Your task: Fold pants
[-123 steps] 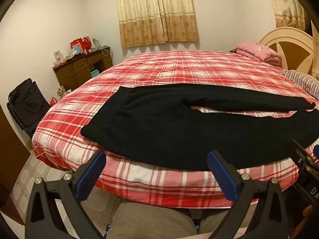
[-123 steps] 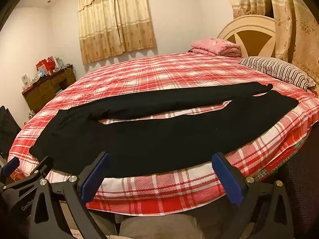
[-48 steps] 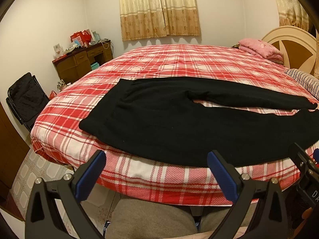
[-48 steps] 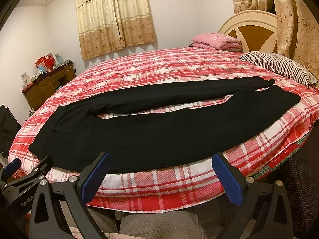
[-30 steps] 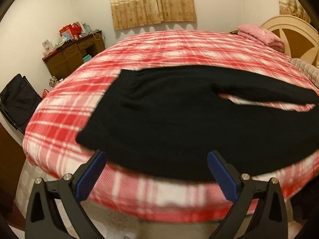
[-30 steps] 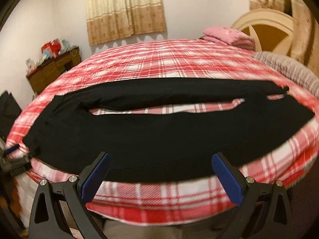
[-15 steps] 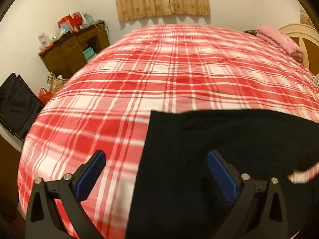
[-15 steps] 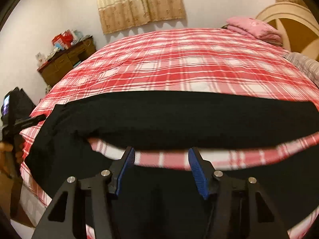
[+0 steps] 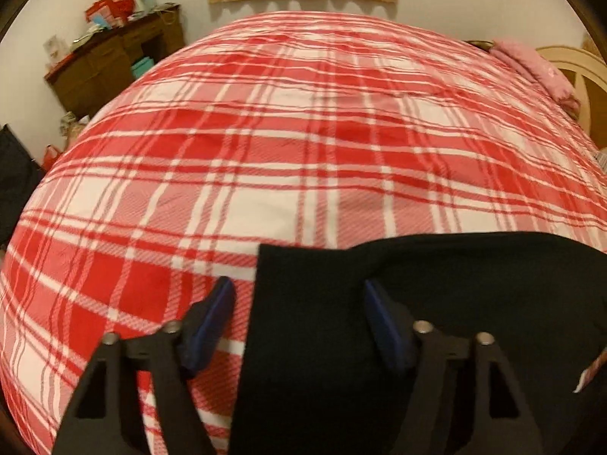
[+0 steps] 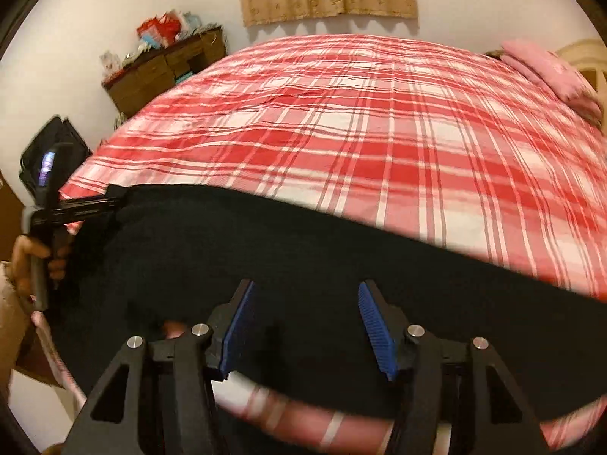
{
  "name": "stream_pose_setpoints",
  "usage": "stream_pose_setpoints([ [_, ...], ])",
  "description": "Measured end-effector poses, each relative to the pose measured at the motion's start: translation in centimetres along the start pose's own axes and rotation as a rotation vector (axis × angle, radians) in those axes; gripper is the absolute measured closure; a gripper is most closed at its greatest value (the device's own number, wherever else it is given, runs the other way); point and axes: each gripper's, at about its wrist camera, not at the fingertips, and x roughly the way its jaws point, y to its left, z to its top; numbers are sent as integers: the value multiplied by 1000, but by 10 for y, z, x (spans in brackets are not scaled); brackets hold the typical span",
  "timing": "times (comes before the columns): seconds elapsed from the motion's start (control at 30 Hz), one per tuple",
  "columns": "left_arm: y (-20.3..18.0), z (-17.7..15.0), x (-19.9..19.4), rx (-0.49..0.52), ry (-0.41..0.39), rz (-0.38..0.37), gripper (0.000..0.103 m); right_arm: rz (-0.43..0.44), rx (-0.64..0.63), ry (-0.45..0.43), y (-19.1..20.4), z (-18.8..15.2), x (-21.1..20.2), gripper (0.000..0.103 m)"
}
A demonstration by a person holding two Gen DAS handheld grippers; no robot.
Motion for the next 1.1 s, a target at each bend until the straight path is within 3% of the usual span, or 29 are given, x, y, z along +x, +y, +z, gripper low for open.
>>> stream_pose_setpoints([
  [0.23, 0, 5, 2, 6, -2, -21, 39, 107, -3, 118, -29, 45, 61, 45],
  [0.33, -1, 6, 1, 18, -11, -40, 52, 96, -77, 160, -22, 47, 74, 45],
  [0.4, -1, 6, 0, 3, -11, -80, 71, 67, -157, 154, -12, 46, 76, 45],
  [0.47, -2, 6, 0, -13, -12, -102, 77, 54, -189, 161, -8, 47, 78, 46],
  [0.53, -6, 5, 0, 3, -21, -84, 78, 105, -205, 184, -2, 47, 74, 73],
  [0.57, -9, 4, 0, 12, -27, -76, 81, 106, -209, 193, 0, 47, 72, 92],
  [0.6, -11, 4, -2, 16, -31, -72, 84, 80, -220, 194, 4, 45, 67, 96],
  [0.7, -12, 6, -15, 11, -67, -58, 86, 41, -250, 141, 14, 38, 43, 99],
  [0.87, -4, 0, -60, -22, -186, -89, 86, 43, -256, -29, 33, 27, -31, 100],
  [1.1, 13, -50, -138, -59, -369, -165, 86, 81, -295, -180, 70, -38, -123, 100],
])
